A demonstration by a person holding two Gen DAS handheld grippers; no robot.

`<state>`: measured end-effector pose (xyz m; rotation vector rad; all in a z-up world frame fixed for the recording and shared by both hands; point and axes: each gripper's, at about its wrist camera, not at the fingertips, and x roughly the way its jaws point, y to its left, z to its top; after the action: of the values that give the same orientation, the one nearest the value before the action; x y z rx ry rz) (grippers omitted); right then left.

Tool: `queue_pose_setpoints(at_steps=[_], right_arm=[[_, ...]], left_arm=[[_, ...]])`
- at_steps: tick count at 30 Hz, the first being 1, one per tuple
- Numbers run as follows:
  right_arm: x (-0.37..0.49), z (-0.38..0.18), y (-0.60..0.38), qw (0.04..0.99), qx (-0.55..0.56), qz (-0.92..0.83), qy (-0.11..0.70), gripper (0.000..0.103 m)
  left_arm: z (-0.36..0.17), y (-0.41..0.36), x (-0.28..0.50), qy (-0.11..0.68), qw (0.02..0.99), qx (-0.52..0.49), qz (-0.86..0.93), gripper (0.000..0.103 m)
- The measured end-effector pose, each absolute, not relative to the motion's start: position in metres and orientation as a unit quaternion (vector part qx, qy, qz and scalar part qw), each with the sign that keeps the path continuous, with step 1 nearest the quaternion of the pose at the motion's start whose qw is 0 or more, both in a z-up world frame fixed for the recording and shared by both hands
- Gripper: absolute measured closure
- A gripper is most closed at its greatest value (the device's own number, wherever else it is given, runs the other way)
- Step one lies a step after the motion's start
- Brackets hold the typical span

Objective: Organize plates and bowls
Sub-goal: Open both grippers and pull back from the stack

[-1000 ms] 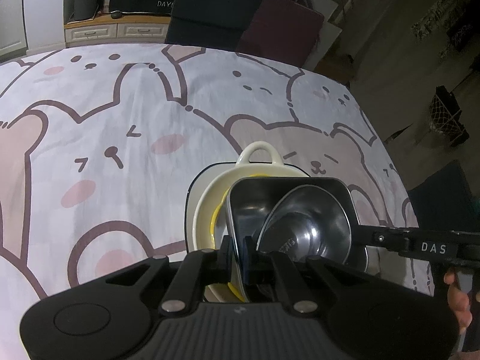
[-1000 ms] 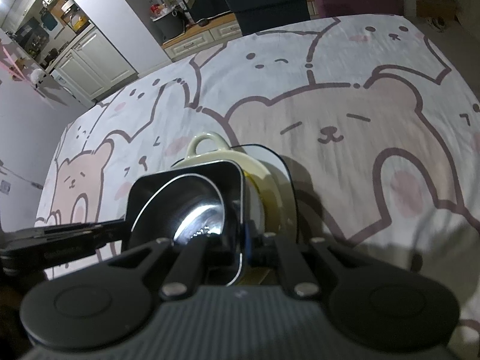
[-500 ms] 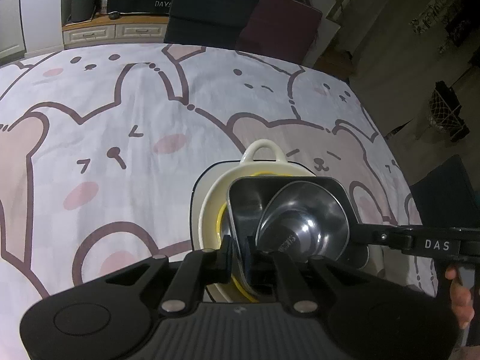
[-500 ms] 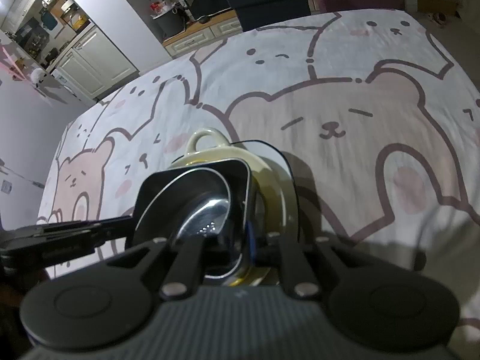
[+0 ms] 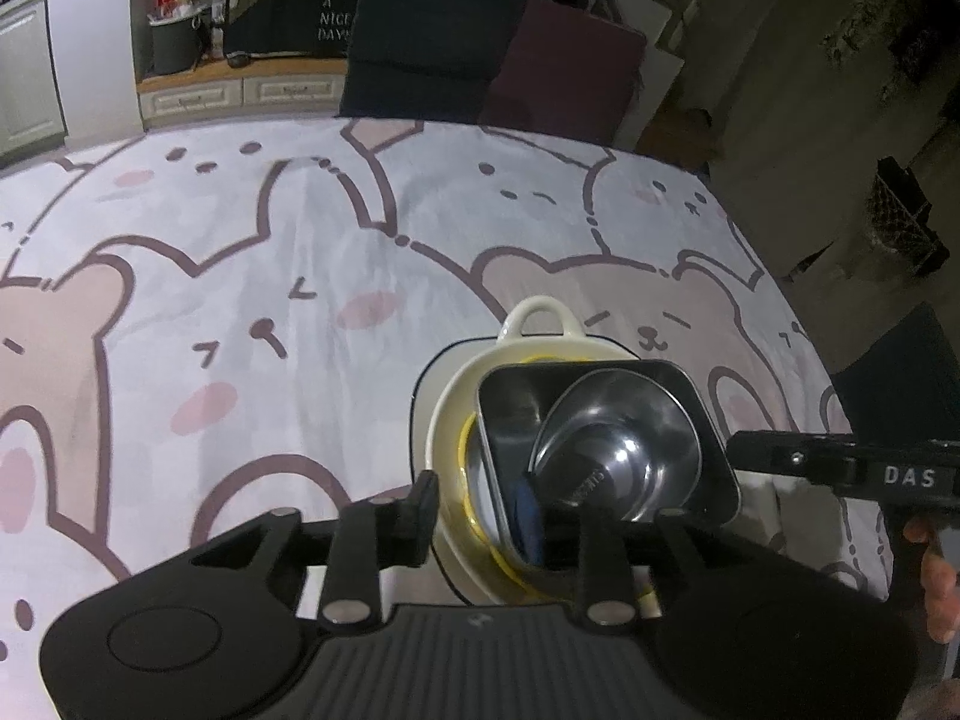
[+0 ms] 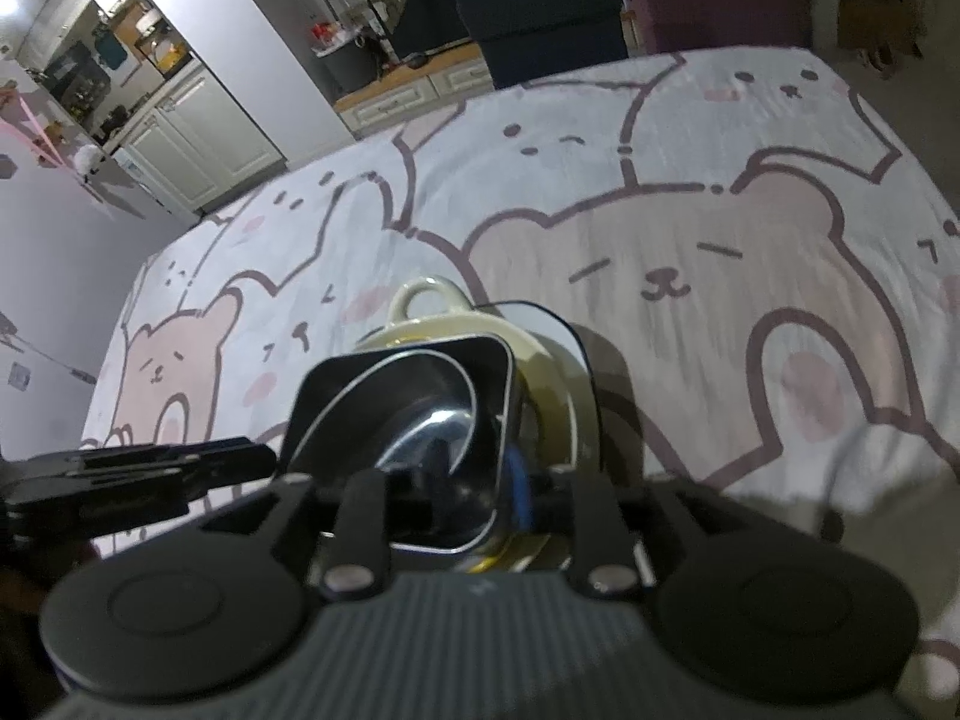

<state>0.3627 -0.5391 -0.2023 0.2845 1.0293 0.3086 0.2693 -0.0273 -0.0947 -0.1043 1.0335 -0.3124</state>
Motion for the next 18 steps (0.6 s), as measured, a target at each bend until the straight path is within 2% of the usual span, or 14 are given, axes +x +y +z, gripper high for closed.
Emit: queue_pose_setpoints(at_steps=[1,5,7,14,16,18], right_arm=[[0.360,-0.199,-0.539,0.853,0.132,0.146,0.483,0.058],[0.348,-0.188,-0.542,0.867,0.123,0.147,0.460,0.045],[0.342,-0.182,-0.544,0.873,0.121,0.146,0.449,0.032],[0.308,-0.160,-0.546,0.896,0.109,0.148,0.405,0.007],[0.295,-0.153,-0.547,0.903,0.104,0.148,0.390,0.002],[0.282,-0.148,-0.549,0.910,0.100,0.145,0.376,0.000]], left_arm=[[-0.092,-0.027,0.267,0.489,0.858,-0.048,-0.147,0.063],[-0.078,-0.024,0.254,0.471,0.870,-0.041,-0.137,0.042],[-0.070,-0.023,0.246,0.460,0.877,-0.040,-0.129,0.032],[-0.040,-0.021,0.211,0.419,0.902,-0.024,-0.102,0.002],[-0.032,-0.020,0.197,0.403,0.911,-0.019,-0.088,0.000],[-0.027,-0.018,0.183,0.394,0.916,-0.020,-0.076,0.000]])
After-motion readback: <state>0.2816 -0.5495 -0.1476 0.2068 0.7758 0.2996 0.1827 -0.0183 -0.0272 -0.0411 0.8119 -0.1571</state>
